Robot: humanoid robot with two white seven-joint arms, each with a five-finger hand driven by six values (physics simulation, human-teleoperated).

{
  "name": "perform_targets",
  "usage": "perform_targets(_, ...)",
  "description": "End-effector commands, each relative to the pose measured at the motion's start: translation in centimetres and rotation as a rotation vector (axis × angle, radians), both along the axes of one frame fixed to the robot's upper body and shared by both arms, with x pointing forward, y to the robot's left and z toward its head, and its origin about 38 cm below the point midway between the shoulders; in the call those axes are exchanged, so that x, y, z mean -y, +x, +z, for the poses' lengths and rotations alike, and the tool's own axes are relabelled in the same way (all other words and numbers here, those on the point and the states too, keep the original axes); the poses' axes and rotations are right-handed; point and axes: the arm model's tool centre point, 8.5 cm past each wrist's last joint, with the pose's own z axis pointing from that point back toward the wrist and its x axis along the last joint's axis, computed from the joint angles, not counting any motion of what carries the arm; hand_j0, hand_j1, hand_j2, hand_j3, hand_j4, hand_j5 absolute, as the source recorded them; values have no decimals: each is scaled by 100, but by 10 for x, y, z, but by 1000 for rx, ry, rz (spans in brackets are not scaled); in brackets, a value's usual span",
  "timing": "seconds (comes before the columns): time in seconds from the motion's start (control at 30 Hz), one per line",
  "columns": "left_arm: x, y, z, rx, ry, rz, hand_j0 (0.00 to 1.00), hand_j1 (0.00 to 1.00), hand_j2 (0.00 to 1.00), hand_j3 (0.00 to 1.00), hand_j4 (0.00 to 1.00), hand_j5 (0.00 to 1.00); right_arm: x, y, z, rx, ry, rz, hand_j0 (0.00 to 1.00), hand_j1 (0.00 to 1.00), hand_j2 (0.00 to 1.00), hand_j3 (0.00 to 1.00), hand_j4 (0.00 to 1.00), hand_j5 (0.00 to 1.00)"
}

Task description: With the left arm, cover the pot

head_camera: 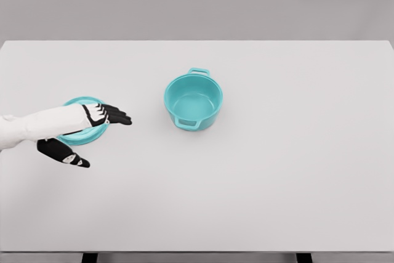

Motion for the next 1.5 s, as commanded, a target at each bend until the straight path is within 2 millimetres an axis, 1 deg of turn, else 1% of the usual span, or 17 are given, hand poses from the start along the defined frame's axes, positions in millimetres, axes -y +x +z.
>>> perform_targets(0.0,-2,1,0,-7,-6,6,100,100,100,100,100,100,0,-2,0,-5,-1,-5,100,100,100,100,100,100)
perform_targets(0.07,-9,4,6,-6,-17,28,100,100,100,100,100,100,0,-1,0,-2,-1,-5,100,100,100,100,100,100)
perform_targets(0.1,-17,14,10,1,-31,61,100,100,100,100,100,100,0,-1,0,-2,-1,-3,100,100,100,100,100,100)
perform_targets(0.13,-31,25,11,-5,-47,115,100,100,100,100,100,100,0,-1,0,-4,-1,-5,100,100,100,100,100,100)
perform_targets(0.27,-43,29,9,-38,-78,153,100,100,100,100,100,100,0,-1,0,-2,-1,-5,100,100,100,100,100,100)
perform_targets(0.37,-49,35,9,-16,-120,201,100,100,100,100,100,100,0,-1,0,-2,-1,-5,100,100,100,100,100,100)
perform_targets(0.4,-62,42,5,-3,-161,279,100,100,100,100,100,100,0,-2,0,-5,-1,-5,100,100,100,100,100,100)
perform_targets(0.47,-63,47,-4,-9,-210,316,100,100,100,100,100,100,0,-1,0,-2,-1,-5,100,100,100,100,100,100)
perform_targets(0.5,-69,51,-15,-30,-215,349,100,100,100,100,100,100,0,-1,0,-4,-1,-5,100,100,100,100,100,100)
perform_targets(0.6,-67,62,-42,-145,-178,423,100,100,100,100,100,100,0,-2,0,-5,-1,-5,100,100,100,100,100,100)
perform_targets(0.7,-67,63,-47,-167,-164,433,100,100,100,100,100,100,0,-1,0,-4,-1,-5,100,100,100,100,100,100)
perform_targets(0.73,-67,62,-50,-182,-158,439,97,97,97,97,97,97,0,-1,0,-4,-1,-5,100,100,100,100,100,100)
perform_targets(0.8,-66,61,-57,-216,-145,451,79,79,79,79,79,79,0,-1,0,-4,-1,-5,100,100,100,100,100,100)
perform_targets(0.87,-65,61,-61,-269,-166,469,76,76,76,76,76,76,0,-1,0,-4,-1,-5,100,100,100,100,100,100)
perform_targets(1.13,-73,65,-62,-285,-138,498,77,77,77,77,77,77,0,-1,0,-2,-1,-5,100,100,100,100,100,100)
perform_targets(1.23,-81,70,-66,-280,-72,545,78,78,78,78,78,78,0,-1,0,-4,-1,-5,100,100,100,100,100,100)
perform_targets(1.47,-79,71,-67,-270,-52,540,79,79,79,79,79,79,0,-1,0,-4,-1,-5,100,100,100,100,100,100)
